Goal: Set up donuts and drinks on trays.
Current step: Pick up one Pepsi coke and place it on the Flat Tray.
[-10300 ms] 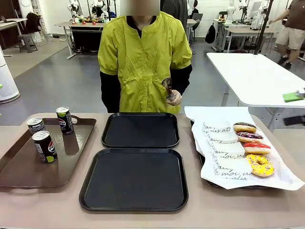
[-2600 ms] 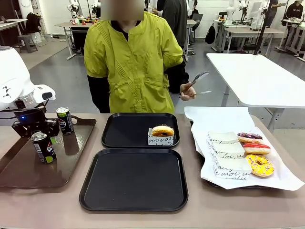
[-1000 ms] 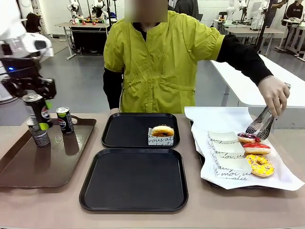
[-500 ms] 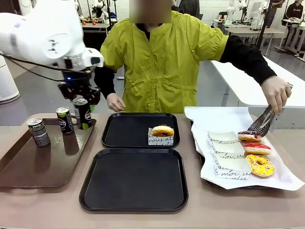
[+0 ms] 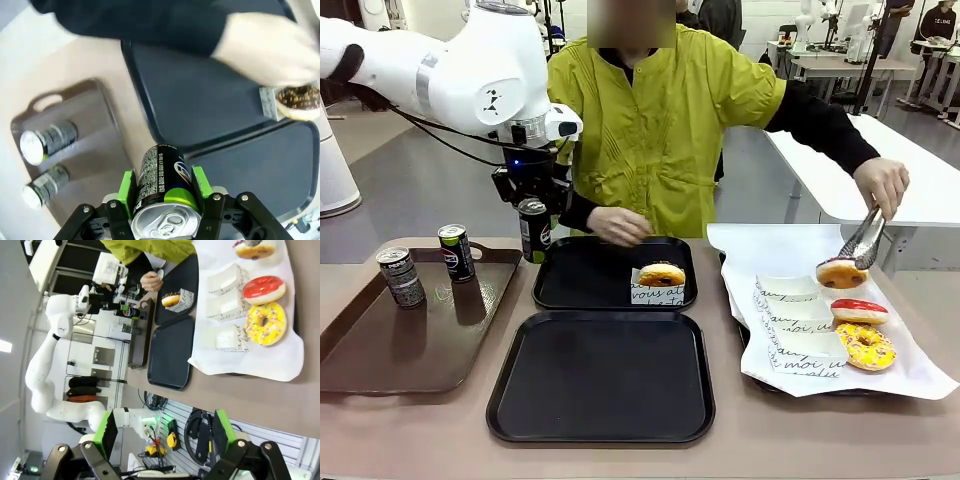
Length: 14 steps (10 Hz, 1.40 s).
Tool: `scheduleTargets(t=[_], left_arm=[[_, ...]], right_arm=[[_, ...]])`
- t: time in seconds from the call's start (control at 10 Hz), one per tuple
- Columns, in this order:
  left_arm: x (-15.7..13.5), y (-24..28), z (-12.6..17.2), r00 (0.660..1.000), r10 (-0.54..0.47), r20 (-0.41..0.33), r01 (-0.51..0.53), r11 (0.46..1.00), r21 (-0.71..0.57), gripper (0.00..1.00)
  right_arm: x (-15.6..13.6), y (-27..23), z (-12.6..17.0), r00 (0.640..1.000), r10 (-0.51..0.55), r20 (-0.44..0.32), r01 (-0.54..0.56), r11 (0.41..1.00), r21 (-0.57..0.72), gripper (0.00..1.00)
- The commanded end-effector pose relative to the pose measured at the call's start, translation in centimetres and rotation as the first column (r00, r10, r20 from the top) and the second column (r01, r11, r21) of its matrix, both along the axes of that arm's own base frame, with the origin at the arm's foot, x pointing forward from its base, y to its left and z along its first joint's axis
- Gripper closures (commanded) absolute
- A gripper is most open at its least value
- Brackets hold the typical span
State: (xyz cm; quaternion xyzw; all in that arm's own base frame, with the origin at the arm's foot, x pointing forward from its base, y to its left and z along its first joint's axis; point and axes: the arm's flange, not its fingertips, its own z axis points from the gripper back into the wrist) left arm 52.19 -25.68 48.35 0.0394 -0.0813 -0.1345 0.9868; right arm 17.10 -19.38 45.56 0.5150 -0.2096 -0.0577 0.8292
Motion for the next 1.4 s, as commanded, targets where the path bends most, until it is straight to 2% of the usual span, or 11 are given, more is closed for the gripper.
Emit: scheduleTargets(t=[0.0, 0.1, 0.2, 0.5, 0.6, 1.2, 1.3], left_arm=[[-10.5, 7.4, 6.3, 0.996, -0.027, -0.084, 0.022, 0.998, -0.06, 0.44], [-15.0, 11.5, 8.3, 0.997, -0.019, -0.068, 0.009, 0.991, -0.135, 0.44], [-17.2, 13.5, 8.5, 0.997, -0.01, -0.077, -0.003, 0.986, -0.168, 0.44], [-17.6, 15.0, 8.1, 0.995, 0.032, -0.096, -0.049, 0.981, -0.185, 0.44], [-18.3, 14.8, 8.6, 0.994, 0.004, -0.108, -0.025, 0.981, -0.193, 0.44], [-18.5, 14.8, 8.1, 0.993, 0.008, -0.12, -0.03, 0.983, -0.18, 0.44], [-16.3, 12.8, 7.6, 0.994, -0.011, -0.111, -0.006, 0.988, -0.152, 0.44]], right_arm=[[-0.1, 0.0, 0.0, 1.0, 0.005, 0.012, -0.005, 1.0, 0.006, 0.0], [-0.1, 0.0, 0.0, 1.0, 0.005, 0.012, -0.005, 1.0, 0.006, 0.0], [-0.1, 0.0, 0.0, 1.0, 0.005, 0.012, -0.005, 1.0, 0.006, 0.0], [-0.1, 0.0, 0.0, 1.0, 0.005, 0.012, -0.005, 1.0, 0.006, 0.0], [-0.1, 0.0, 0.0, 1.0, 0.005, 0.012, -0.005, 1.0, 0.006, 0.0], [-0.1, 0.0, 0.0, 1.0, 0.005, 0.012, -0.005, 1.0, 0.006, 0.0], [-0.1, 0.0, 0.0, 1.0, 0.005, 0.012, -0.005, 1.0, 0.006, 0.0]])
